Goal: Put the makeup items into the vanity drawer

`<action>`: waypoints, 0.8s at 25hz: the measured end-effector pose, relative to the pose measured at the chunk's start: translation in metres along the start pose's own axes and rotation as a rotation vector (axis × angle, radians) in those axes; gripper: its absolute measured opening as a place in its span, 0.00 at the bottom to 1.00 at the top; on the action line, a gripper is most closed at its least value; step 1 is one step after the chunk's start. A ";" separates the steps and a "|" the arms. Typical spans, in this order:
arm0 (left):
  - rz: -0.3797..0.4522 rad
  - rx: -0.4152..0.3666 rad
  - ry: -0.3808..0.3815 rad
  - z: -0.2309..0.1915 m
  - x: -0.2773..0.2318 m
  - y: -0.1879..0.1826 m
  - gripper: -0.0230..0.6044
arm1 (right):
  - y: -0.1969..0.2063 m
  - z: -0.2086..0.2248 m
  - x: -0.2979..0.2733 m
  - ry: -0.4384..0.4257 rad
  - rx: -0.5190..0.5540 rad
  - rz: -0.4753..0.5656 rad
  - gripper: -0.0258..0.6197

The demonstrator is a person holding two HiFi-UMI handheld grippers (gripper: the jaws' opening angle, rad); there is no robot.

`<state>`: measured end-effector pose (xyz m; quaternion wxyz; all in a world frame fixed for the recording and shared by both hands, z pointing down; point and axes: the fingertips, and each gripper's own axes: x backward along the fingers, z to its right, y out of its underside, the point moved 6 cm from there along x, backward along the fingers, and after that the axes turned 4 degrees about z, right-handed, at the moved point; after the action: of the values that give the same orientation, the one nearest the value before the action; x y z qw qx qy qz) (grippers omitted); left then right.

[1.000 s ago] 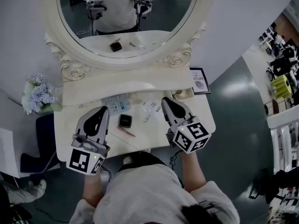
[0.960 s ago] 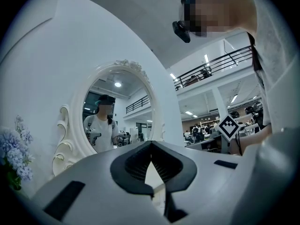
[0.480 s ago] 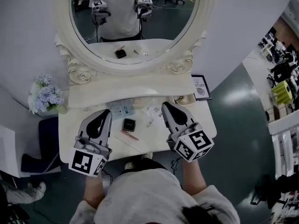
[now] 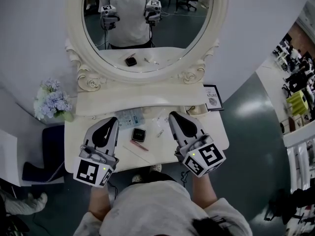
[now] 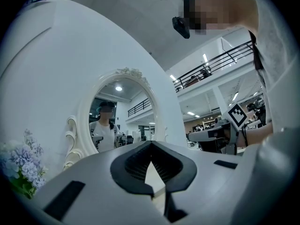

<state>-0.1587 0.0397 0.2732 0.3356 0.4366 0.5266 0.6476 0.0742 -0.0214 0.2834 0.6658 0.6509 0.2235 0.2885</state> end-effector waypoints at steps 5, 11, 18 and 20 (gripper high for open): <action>0.008 -0.012 -0.011 -0.003 0.003 -0.004 0.06 | -0.008 -0.004 0.001 -0.003 0.027 0.018 0.08; 0.019 -0.026 -0.025 -0.006 0.008 -0.010 0.06 | -0.014 -0.007 0.003 0.004 0.053 0.036 0.08; 0.024 -0.026 -0.035 -0.007 0.015 -0.011 0.06 | -0.015 -0.015 0.007 0.002 0.081 0.056 0.08; 0.024 -0.025 -0.036 -0.007 0.017 -0.012 0.06 | -0.015 -0.018 0.009 0.001 0.079 0.060 0.08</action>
<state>-0.1720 0.0547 0.2651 0.3430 0.4502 0.5071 0.6501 0.0700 -0.0023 0.2683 0.6303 0.6831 0.2154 0.2996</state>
